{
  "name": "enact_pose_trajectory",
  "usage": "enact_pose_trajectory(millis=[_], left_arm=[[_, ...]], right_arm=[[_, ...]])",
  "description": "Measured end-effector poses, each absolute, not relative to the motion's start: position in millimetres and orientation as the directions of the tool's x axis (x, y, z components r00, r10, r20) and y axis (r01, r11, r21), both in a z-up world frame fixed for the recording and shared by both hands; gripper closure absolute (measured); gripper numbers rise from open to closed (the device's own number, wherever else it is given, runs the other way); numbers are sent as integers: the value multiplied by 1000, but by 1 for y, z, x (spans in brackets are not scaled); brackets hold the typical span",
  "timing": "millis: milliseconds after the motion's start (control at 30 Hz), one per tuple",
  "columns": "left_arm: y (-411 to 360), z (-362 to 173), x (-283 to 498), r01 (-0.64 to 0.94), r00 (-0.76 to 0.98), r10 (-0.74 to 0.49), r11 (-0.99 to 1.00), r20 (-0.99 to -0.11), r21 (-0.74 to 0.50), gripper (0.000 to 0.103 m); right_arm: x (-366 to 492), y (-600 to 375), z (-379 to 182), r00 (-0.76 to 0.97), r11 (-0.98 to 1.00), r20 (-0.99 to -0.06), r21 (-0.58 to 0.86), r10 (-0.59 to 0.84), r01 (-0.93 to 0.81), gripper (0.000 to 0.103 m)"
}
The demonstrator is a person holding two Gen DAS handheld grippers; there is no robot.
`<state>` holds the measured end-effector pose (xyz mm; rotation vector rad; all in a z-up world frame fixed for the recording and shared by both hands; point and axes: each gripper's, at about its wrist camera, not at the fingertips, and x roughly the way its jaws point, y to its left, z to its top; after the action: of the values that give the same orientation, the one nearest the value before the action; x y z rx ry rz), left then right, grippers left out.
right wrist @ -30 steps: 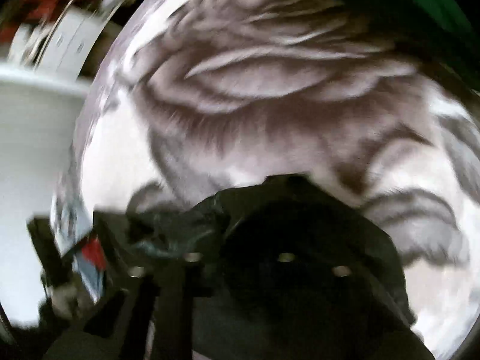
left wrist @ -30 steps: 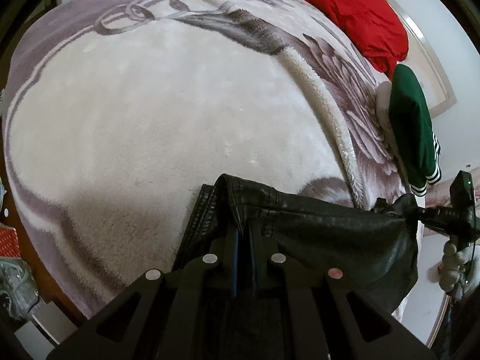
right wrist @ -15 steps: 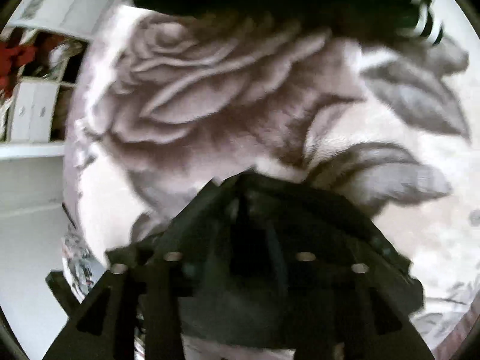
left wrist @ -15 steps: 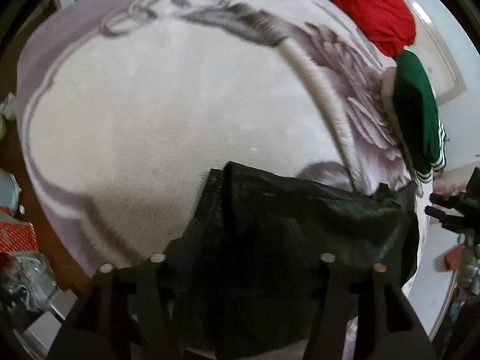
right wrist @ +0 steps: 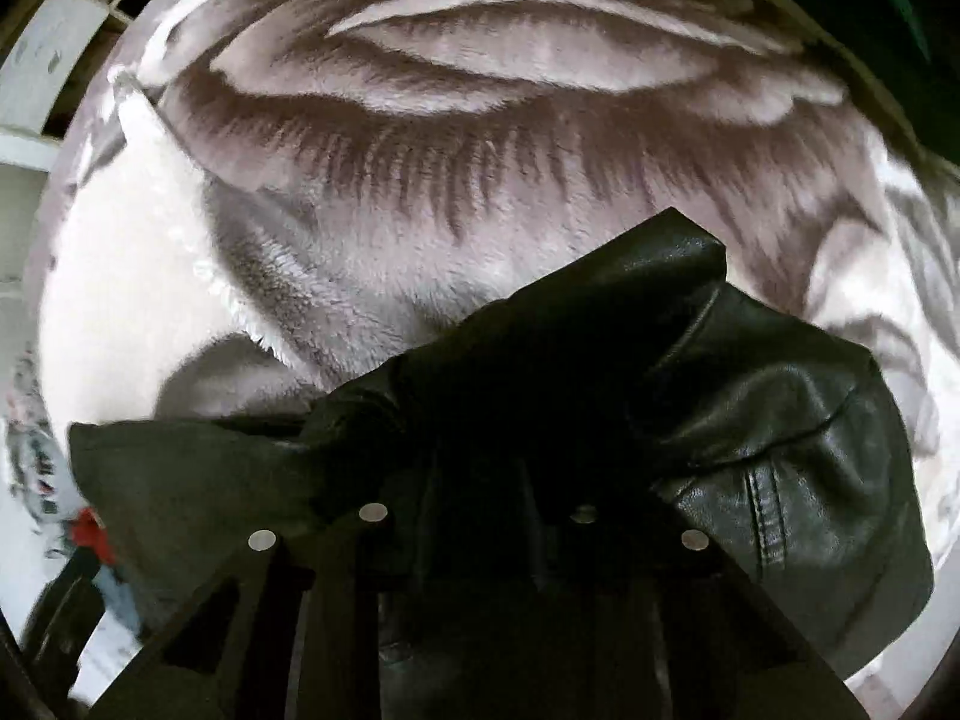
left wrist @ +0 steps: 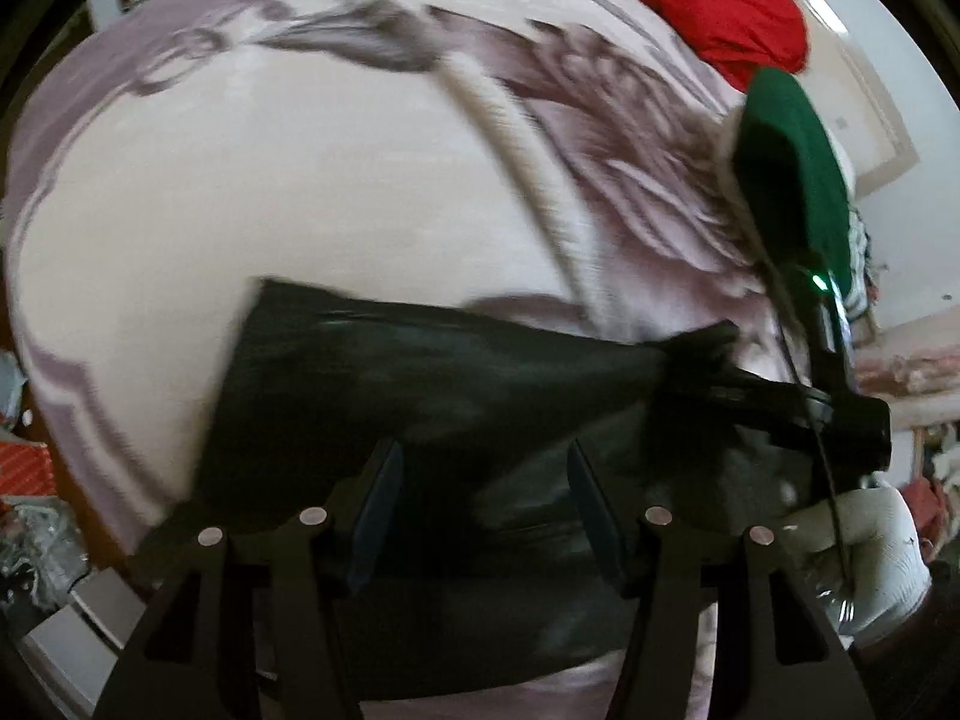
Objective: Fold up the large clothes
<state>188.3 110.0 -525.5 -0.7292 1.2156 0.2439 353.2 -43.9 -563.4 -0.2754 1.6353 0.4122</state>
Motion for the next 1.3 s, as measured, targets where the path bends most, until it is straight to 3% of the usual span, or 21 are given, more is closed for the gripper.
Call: enact_pose_trajectory(millis=[67, 167, 233, 333, 500, 600, 767, 967, 1167, 1300], left_arm=[[93, -522, 208, -506, 378, -251, 750, -891, -426, 49], [69, -533, 241, -454, 376, -322, 753, -869, -476, 49], [56, -555, 262, -439, 337, -326, 776, -883, -454, 49], [54, -598, 279, -447, 253, -312, 802, -916, -396, 47], [68, -616, 278, -472, 259, -375, 755, -890, -455, 45], [68, -613, 273, -470, 262, -371, 758, -891, -453, 45], [60, -606, 268, -450, 262, -341, 785, -903, -426, 45], [59, -612, 271, -455, 257, -334, 786, -907, -419, 44], [52, -612, 275, -452, 249, -301, 804, -920, -386, 44], [51, -613, 276, -452, 252, -294, 806, -922, -381, 44]], right_arm=[[356, -44, -555, -149, 913, -985, 139, 87, -383, 76], [371, -88, -533, -268, 908, -909, 374, 318, -191, 71], [375, -127, -517, -250, 891, -873, 449, 420, -71, 71], [374, -179, -501, -178, 917, -904, 399, 389, -23, 64], [351, -252, -498, -151, 938, -926, 342, 347, 60, 61], [330, -298, -505, -112, 906, -903, 400, 415, 140, 38], [294, -344, -543, -80, 832, -847, 493, 526, 257, 28], [292, -336, -624, 5, 571, -608, 749, 794, 336, 25], [308, -319, -650, 118, 473, -541, 807, 833, 353, 23], [306, -320, -650, 114, 438, -492, 841, 863, 318, 27]])
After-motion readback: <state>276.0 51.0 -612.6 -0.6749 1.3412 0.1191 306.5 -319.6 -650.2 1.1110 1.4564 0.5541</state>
